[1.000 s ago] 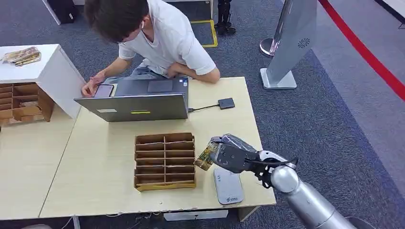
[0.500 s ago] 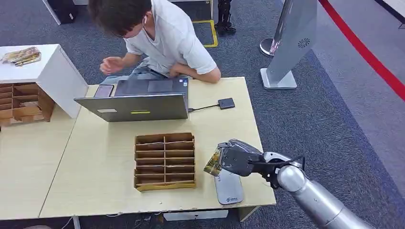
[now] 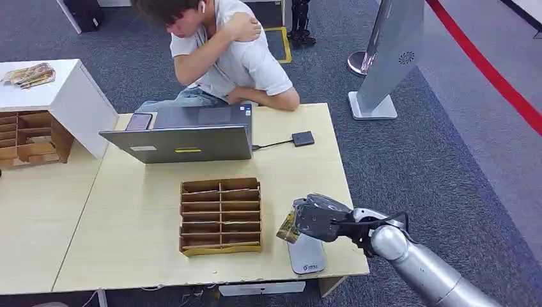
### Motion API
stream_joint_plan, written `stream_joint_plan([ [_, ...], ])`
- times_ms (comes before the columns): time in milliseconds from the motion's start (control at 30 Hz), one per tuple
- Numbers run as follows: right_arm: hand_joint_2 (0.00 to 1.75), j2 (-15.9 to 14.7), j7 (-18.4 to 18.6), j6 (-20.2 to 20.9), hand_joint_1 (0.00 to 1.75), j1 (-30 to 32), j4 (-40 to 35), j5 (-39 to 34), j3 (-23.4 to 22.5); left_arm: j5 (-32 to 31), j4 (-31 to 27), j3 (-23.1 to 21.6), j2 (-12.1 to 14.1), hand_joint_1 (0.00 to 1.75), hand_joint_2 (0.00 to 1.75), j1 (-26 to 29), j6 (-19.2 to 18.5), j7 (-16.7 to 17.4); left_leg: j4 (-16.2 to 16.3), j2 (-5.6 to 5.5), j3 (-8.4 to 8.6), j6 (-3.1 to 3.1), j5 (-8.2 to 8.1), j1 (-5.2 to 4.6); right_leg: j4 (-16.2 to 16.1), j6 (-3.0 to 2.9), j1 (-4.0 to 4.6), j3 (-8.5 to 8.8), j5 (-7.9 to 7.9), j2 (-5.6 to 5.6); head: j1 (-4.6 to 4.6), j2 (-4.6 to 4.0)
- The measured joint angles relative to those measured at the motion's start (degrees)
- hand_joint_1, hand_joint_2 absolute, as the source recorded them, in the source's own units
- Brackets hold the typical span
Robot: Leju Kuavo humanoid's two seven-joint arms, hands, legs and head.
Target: Pass the card to the sensor for recognition and then transmit it.
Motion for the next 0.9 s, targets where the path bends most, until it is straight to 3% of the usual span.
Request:
stream_joint_plan([
  [900,1.75,-0.1,1.9,-0.1,1.75,0.3,3.0,1.1,3.0,1.6,0.0,-2.9,0.2,0.00,0.00,-0.4,0.7,0.7,0.0,0.00,0.00,0.00,0.00,0.00,0.0,0.00,0.00,-0.01,0.00,0.01,0.00,0.00],
])
